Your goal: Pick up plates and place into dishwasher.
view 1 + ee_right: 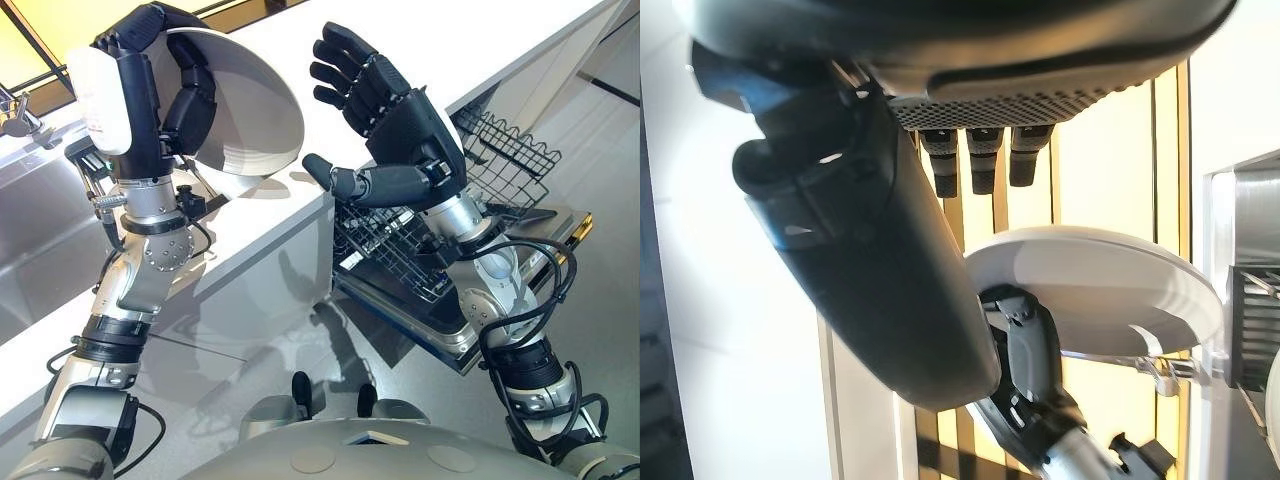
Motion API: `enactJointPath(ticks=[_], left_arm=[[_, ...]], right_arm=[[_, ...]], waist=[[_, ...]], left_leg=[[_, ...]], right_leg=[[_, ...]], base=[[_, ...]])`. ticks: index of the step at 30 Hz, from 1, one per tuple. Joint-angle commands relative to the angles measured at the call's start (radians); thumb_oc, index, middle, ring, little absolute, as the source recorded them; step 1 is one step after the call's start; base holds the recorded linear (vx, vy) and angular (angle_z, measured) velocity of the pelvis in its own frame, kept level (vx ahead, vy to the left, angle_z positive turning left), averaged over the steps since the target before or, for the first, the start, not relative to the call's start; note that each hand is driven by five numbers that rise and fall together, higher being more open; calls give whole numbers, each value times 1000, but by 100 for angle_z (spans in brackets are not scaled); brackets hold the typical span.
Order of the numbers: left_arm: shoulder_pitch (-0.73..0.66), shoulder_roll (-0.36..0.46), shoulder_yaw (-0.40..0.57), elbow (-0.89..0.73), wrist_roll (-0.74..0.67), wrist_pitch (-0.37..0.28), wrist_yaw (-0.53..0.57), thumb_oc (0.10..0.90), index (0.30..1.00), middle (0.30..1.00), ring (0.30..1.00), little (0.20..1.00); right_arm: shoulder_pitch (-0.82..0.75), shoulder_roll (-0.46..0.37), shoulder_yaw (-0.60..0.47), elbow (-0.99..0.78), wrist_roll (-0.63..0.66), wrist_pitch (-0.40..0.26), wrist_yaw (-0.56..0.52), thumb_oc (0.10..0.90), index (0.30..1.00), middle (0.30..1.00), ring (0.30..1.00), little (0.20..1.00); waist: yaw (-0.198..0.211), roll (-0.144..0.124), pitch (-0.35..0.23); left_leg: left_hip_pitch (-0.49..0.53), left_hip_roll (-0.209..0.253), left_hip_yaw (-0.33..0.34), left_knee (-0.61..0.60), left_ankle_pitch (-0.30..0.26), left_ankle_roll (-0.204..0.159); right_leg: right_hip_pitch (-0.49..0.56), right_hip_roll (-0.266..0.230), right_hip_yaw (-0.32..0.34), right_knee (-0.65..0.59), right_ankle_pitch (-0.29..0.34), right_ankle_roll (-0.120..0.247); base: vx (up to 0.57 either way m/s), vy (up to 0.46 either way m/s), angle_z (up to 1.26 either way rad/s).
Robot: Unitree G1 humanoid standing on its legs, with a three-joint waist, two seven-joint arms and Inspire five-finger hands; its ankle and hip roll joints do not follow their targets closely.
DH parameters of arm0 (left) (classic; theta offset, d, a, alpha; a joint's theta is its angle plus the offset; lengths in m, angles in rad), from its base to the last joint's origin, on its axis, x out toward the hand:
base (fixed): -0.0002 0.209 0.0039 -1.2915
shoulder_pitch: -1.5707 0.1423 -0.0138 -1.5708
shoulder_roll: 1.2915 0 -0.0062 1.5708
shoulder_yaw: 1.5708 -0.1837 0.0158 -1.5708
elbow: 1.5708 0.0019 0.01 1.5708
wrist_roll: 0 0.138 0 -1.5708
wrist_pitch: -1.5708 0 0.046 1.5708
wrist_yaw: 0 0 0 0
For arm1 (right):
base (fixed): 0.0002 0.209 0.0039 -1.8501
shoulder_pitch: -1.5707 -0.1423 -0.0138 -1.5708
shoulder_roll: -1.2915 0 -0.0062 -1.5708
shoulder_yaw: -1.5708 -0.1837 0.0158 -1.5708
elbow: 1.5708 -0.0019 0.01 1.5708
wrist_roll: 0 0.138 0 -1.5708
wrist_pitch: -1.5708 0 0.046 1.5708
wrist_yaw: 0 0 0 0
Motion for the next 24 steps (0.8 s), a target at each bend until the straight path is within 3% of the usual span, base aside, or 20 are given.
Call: enactJointPath(ticks=[1, 7, 8, 11, 12, 14, 16, 17, 24], left_arm=[[-146, 4, -20, 0, 20, -55, 96, 100, 300, 300, 300, 200], [-152, -33, -71, 7, 7, -92, 105, 100, 300, 300, 300, 200], [-150, -48, -91, 7, 7, -111, 106, 100, 300, 300, 300, 200], [-132, -72, -105, -19, 23, -156, 109, 100, 300, 300, 300, 200], [-123, -78, -105, -38, 33, -170, 111, 100, 300, 300, 300, 200], [-108, -83, -102, -83, 45, -184, 107, 100, 300, 300, 300, 200], [-103, -83, -108, -118, 42, -188, 100, 100, 300, 300, 300, 200], [-102, -84, -111, -136, 39, -187, 89, 100, 300, 300, 300, 200], [-104, -93, -138, -186, 3, -207, 48, 100, 300, 300, 300, 200]], right_arm=[[-109, 77, 6, -27, 75, -30, -21, 800, 900, 900, 900, 900], [-104, 103, 39, -7, 92, -14, -62, 800, 900, 900, 900, 900], [-98, 110, 50, 7, 71, -6, -85, 668, 787, 787, 787, 768], [-82, 110, 57, 31, 46, 29, -132, 418, 573, 573, 573, 518], [-70, 110, 59, 42, 37, 51, -140, 377, 538, 538, 538, 477], [-52, 99, 62, 55, 34, 77, -159, 380, 540, 540, 540, 480], [-40, 90, 65, 62, 32, 95, -176, 166, 356, 356, 356, 266], [-34, 85, 63, 68, 40, 88, -185, 100, 300, 300, 300, 200], [-21, 89, 59, 86, 14, 56, -245, 100, 300, 300, 300, 200]], waist=[[-4, -13, -116], [-6, -15, -113], [-6, -17, -113], [-4, -20, -112], [-4, -21, -112], [-4, -22, -110], [-5, -22, -108], [-5, -22, -106], [-3, -23, -96]], left_leg=[[51, -29, 20, 2, -150, -12], [56, -32, 15, 2, -152, -9], [57, -32, 15, 2, -152, -8], [58, -34, 14, 2, -153, -6], [58, -34, 13, 2, -153, -6], [57, -34, 11, 2, -154, -6], [55, -35, 7, 2, -154, -6], [55, -35, 5, 2, -154, -5], [58, -40, -1, 2, -156, -1]], right_leg=[[-44, 20, -6, 85, -92, 39], [-41, 21, -2, 94, -96, 41], [-40, 20, -3, 93, -95, 42], [-40, 19, -3, 93, -94, 42], [-40, 19, -2, 93, -94, 43], [-41, 20, -1, 92, -93, 43], [-43, 21, 0, 94, -93, 44], [-43, 21, 0, 95, -95, 44], [-41, 18, -7, 98, -96, 46]], base=[[0, 0, 0], [2, 2, -1], [0, 0, 0], [34, 2, 0], [0, 0, 0], [15, 7, -1], [0, 0, 0], [0, 0, 0], [2, 0, 0]])
